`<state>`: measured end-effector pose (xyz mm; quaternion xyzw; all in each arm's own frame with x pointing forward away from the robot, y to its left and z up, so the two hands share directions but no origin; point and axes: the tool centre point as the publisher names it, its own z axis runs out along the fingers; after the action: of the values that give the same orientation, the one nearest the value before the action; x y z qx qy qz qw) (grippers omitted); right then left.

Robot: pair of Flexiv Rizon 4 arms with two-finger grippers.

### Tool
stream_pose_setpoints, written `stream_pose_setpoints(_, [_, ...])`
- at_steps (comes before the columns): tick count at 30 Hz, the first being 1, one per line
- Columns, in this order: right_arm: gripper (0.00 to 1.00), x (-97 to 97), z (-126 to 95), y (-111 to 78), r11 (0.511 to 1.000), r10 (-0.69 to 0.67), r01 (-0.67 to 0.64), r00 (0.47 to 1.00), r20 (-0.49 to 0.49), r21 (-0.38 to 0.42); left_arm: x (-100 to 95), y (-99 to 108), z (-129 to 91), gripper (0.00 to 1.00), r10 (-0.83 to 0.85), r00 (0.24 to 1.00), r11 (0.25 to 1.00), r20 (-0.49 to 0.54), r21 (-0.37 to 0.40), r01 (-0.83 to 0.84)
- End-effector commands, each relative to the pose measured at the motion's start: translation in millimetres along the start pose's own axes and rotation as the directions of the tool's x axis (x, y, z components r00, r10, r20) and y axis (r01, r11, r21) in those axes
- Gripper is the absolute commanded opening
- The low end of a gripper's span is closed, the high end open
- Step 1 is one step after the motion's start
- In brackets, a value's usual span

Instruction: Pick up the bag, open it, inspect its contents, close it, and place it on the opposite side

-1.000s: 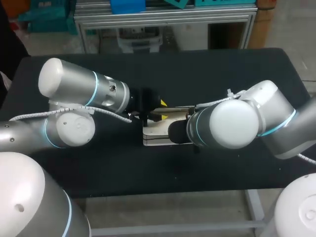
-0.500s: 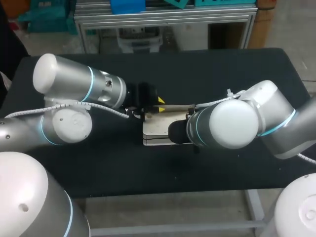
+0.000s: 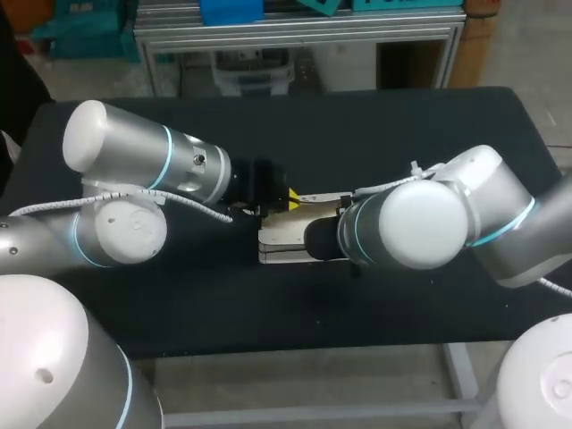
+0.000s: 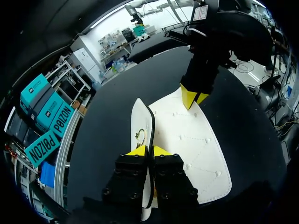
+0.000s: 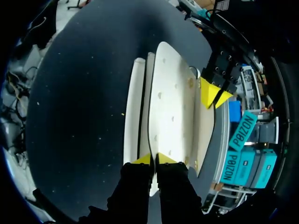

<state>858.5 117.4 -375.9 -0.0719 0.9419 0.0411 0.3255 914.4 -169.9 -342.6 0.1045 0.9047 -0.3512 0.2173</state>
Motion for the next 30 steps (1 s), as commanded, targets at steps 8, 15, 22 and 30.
stream_pose_setpoints(8, [0.0, 4.5, 4.3, -0.9, 1.0, 0.002, 0.001, 0.932, 0.362, -0.008, 29.6, 10.2, 8.6, 0.0, 0.048, 0.998, 0.999, -0.038, 0.022, -0.047])
stream_pose_setpoints(15, [0.0, 4.5, 4.3, -0.9, 1.0, 0.002, 0.001, 0.932, 0.362, -0.008, 36.1, 18.1, 13.4, 0.0, 0.069, 0.993, 0.998, -0.097, -0.002, -0.069])
stream_pose_setpoints(22, [0.0, 4.5, 4.3, -0.9, 1.0, 0.002, 0.001, 0.932, 0.362, -0.008, 26.8, 19.1, 9.4, 0.14, 0.044, 0.996, 0.999, -0.074, -0.011, -0.045])
stream_pose_setpoints(30, [0.0, 4.5, 4.3, -0.9, 1.0, 0.002, 0.001, 0.932, 0.362, -0.008, 16.6, 7.2, -0.5, 0.31, 0.059, 0.998, 0.998, -0.025, 0.016, -0.058])
